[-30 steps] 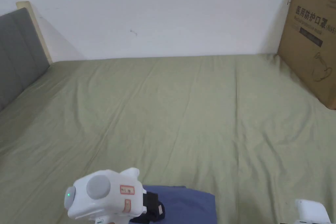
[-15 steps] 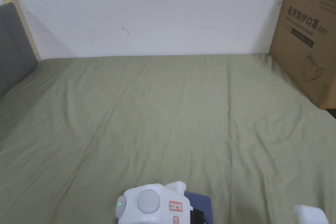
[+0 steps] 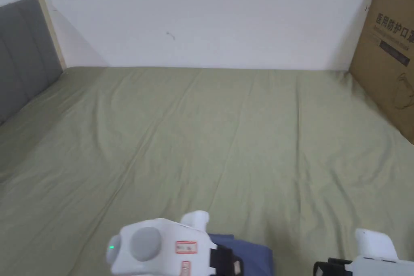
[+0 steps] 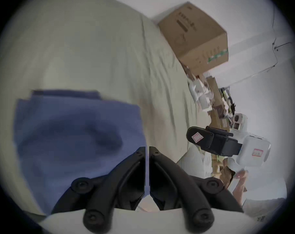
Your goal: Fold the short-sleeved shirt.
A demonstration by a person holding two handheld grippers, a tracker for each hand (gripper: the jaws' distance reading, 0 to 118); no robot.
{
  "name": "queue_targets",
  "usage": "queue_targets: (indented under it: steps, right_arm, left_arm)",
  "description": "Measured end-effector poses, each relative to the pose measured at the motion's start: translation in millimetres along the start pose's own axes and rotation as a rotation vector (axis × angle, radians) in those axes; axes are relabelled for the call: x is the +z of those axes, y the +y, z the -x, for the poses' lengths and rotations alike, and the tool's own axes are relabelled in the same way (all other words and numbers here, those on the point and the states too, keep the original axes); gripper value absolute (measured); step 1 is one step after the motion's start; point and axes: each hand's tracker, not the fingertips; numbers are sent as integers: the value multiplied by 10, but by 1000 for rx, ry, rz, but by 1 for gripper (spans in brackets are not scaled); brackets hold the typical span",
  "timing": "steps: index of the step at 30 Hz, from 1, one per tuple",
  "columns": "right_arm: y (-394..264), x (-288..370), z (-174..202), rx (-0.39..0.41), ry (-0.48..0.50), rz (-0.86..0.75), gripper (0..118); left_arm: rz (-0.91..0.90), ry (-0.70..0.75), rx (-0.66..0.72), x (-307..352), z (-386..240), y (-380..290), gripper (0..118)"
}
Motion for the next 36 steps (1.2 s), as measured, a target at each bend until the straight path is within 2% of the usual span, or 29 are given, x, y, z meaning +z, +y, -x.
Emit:
queue_targets:
  steps: [5,8,11,14,17,18,19,20,21,22,25,28,29,32,34,35,36]
  right_arm:
    - [202,-287,491,115,105,34,1]
    - [165,-588,731,166,126,103,1]
    - [38,-963,854,201,102,200,1]
    - [-115,-1284,822,176,45,280,1]
    - [-88,-1230,799,122,67,247,1]
    - [-59,-1214,797,128,71,248,1]
    - [-42,-1202,791,140,73,249,1]
    - [-32,-1206,799,158,69,255,1]
    - [-28,-1211,811,167,64,257,1]
    - [-30,-1217,818,169,62,257,1]
    - [-44,-1229,821,167,56,256,1]
    - [-42,-1222,800,155,62,256,1]
    - [-38,-1221,790,149,66,256,1]
    - [-33,-1220,760,129,79,260,1]
    - [-28,-1219,755,117,83,262,1]
    - [-26,-1221,741,117,81,262,1]
    - [-25,-1217,742,121,78,260,1]
  left_arm:
    - [-86,34,20,606,438,-64,4]
    - [-108,64,46,811,701,-133,4]
    - [-126,52,80,916,933,-222,4]
    - [-127,21,123,929,1157,-309,4]
    - [-127,2,143,911,1315,-378,5]
    - [-136,-26,165,902,1374,-390,14]
    - [-137,-61,188,887,1428,-388,41]
    - [-142,-93,216,851,1496,-379,75]
    - [-133,-123,250,789,1561,-359,102]
    - [-123,-142,270,751,1605,-344,106]
    - [-152,-231,318,629,1667,-305,106]
    - [-82,-247,377,337,1782,-249,106]
    - [-55,-252,397,270,1618,-264,106]
    - [-35,-369,376,105,1555,-237,106]
    - [-3,-365,357,-37,1563,-197,104]
    - [13,-339,337,-77,1515,-208,96]
    - [33,-253,262,-118,1490,-213,67]
